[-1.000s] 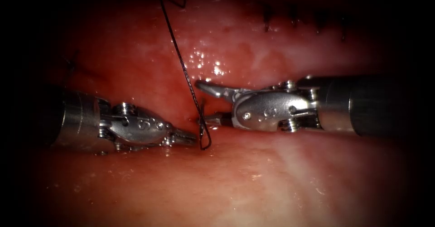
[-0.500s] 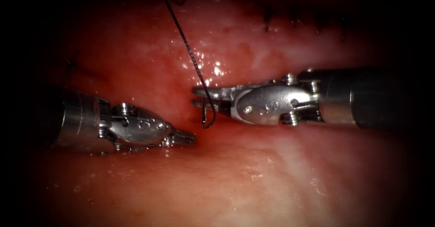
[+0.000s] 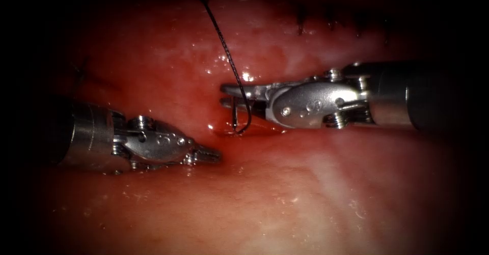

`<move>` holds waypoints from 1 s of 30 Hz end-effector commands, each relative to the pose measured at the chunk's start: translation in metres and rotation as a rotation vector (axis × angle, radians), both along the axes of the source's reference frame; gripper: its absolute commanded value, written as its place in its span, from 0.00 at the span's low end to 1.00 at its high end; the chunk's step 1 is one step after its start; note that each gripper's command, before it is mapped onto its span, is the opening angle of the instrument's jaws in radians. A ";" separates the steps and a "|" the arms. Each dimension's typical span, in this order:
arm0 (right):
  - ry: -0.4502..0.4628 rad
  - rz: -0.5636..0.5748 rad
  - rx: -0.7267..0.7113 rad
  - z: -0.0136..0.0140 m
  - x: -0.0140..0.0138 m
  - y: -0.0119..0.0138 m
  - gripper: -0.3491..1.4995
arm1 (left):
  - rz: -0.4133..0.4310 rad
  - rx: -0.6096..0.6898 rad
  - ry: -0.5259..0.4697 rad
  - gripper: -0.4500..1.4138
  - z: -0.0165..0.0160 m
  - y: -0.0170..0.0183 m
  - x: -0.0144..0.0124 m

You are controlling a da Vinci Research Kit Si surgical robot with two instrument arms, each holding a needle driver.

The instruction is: Wound Closure

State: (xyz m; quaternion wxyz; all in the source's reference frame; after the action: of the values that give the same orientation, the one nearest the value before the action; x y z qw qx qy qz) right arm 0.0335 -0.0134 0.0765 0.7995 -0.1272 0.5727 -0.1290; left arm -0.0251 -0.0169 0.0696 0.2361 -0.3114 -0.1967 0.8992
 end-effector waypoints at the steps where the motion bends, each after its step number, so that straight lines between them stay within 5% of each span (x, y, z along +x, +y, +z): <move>1: -0.002 0.019 0.004 0.0005 0.0007 0.0002 0.00 | 0.000 0.000 -0.001 0.13 0.0005 -0.0002 -0.0006; 26: 0.029 0.201 0.133 0.0005 0.0000 0.0038 0.00 | 0.002 0.003 0.000 0.13 0.0003 -0.0004 -0.0008; 30: 0.036 0.182 0.047 0.0001 0.0001 0.0034 0.00 | 0.003 0.003 0.000 0.13 0.0003 -0.0004 -0.0008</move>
State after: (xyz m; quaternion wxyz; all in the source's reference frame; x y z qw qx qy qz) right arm 0.0327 -0.0100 0.0763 0.8005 -0.1633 0.5752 -0.0403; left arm -0.0252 -0.0172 0.0694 0.2357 -0.3102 -0.1982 0.8994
